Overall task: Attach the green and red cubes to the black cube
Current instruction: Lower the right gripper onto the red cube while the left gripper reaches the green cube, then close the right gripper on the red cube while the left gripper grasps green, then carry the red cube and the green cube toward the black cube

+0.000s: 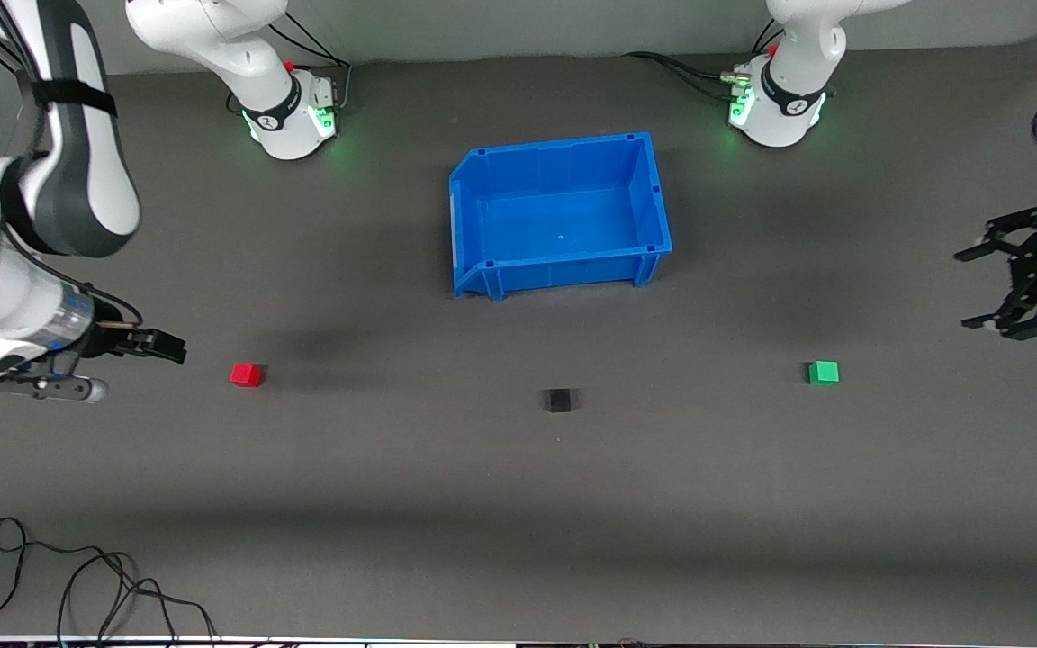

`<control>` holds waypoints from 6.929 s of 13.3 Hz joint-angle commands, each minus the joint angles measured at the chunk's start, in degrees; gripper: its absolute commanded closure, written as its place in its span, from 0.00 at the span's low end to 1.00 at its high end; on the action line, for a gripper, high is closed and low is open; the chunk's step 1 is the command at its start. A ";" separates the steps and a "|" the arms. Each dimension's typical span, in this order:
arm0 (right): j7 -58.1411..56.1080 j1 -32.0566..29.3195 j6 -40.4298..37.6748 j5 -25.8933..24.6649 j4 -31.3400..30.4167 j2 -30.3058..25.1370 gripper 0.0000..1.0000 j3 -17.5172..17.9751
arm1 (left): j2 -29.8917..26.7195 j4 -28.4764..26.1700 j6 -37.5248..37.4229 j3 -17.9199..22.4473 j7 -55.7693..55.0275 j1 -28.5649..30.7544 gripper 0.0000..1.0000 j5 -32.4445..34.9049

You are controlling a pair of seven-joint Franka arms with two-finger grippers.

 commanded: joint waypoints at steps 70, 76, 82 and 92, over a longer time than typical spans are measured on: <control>-15.01 -0.55 26.83 34.42 -10.76 18.59 1.00 0.81 | 26.95 4.70 36.35 -1.67 -23.45 -30.15 0.93 -11.92; 9.36 5.32 27.00 40.49 -8.84 17.79 1.00 0.81 | 29.50 5.05 41.36 -1.76 -27.21 -34.63 0.93 -11.92; 40.14 13.51 27.09 34.11 -4.87 20.34 1.00 0.37 | 33.71 7.16 45.83 -1.58 -32.84 -39.02 0.93 -11.92; 74.44 21.76 23.06 27.30 6.80 27.98 1.00 0.72 | 38.99 12.44 48.03 -1.49 -35.93 -41.32 0.92 -11.84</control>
